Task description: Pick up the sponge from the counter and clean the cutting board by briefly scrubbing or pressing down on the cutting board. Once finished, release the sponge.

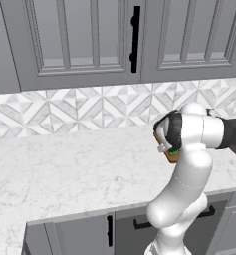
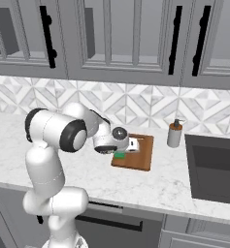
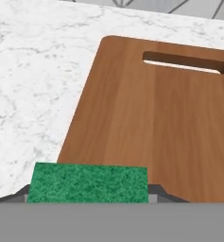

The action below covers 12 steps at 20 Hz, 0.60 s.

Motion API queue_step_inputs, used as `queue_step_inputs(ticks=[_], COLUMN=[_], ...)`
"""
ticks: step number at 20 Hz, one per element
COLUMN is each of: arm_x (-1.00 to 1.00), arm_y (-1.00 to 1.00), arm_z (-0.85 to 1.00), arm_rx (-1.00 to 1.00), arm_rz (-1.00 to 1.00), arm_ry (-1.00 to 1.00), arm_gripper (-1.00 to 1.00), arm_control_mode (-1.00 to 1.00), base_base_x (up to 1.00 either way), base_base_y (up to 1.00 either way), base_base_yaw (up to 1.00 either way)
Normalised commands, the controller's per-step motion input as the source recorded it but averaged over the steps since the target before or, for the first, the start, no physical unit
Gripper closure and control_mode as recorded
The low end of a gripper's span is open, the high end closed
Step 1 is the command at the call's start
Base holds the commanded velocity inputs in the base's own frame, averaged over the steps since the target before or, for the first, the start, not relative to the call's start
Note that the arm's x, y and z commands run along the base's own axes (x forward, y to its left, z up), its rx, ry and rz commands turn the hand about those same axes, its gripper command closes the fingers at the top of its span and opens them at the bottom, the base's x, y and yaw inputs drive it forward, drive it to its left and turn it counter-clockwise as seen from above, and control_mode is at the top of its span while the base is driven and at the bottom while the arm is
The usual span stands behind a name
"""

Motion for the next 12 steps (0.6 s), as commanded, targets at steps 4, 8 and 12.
queue_step_inputs(ticks=[4, 8, 12], arm_x=[0.40, 0.42, 0.46], arm_y=[0.00, 0.00, 0.00], arm_z=[0.00, 0.00, -0.09], arm_rx=[0.00, 0.00, 0.00], arm_rz=[-0.05, -0.05, -0.05], arm_ry=[0.00, 0.00, -0.09], arm_gripper=[1.00, 1.00, 1.00], arm_control_mode=[-1.00, -1.00, -1.00], base_base_x=[0.00, 0.00, 0.00], base_base_y=[0.00, 0.00, 0.00], base_base_yaw=[0.00, 0.00, 0.00])
